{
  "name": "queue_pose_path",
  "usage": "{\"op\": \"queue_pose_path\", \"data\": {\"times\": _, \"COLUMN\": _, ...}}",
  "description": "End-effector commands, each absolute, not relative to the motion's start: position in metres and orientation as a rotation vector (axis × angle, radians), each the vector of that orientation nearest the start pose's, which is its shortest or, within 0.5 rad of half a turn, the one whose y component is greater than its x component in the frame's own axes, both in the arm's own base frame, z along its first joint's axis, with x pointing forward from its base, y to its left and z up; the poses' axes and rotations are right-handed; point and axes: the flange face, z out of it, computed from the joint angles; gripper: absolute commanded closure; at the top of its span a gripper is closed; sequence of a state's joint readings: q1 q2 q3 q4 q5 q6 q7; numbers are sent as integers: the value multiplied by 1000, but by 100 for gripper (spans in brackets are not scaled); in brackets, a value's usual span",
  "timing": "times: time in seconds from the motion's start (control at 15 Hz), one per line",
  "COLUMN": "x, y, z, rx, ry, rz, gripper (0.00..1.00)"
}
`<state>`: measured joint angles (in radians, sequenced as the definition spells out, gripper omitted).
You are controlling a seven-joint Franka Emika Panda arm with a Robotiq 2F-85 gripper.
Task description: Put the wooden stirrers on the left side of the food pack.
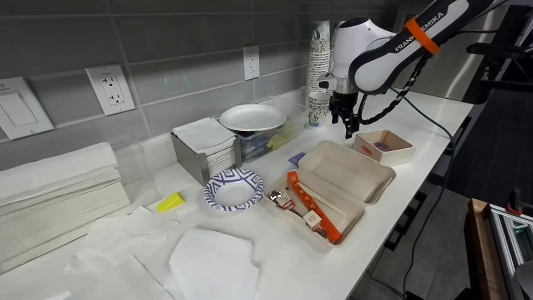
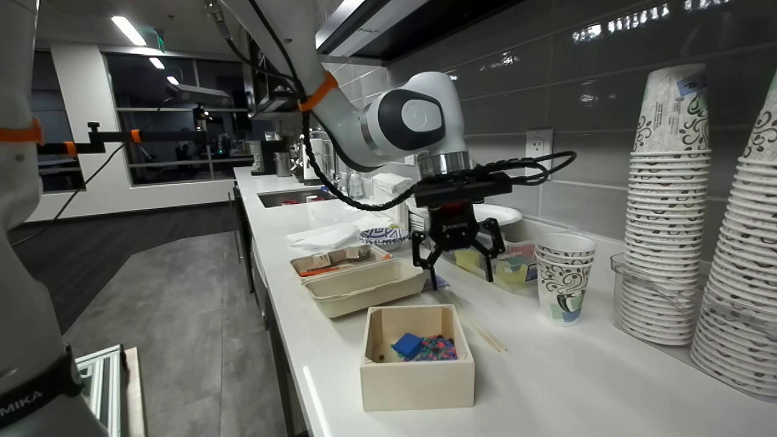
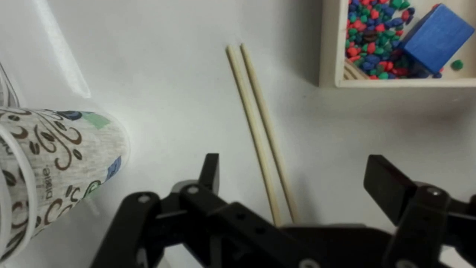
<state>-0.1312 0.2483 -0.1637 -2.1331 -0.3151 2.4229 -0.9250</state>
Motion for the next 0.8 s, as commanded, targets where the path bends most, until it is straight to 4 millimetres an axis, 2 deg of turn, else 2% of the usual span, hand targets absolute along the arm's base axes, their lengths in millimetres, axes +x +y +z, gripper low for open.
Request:
{"op": "queue_pose_path", "data": {"times": 0.0, "x": 550, "y": -162, "z": 293, "rx": -2979, "ry": -1450, "rz": 180, "gripper": 0}}
{"op": "queue_pose_path", "data": {"times": 0.33, "x": 564, "y": -141, "z": 271, "rx": -2782, "ry": -1546, "rz": 85, "gripper": 0}}
{"op": "queue_pose_path", "data": {"times": 0.73, "x": 581, "y": -148, "z": 258, "rx": -2733, "ry": -1615, "rz": 6, "gripper": 0}}
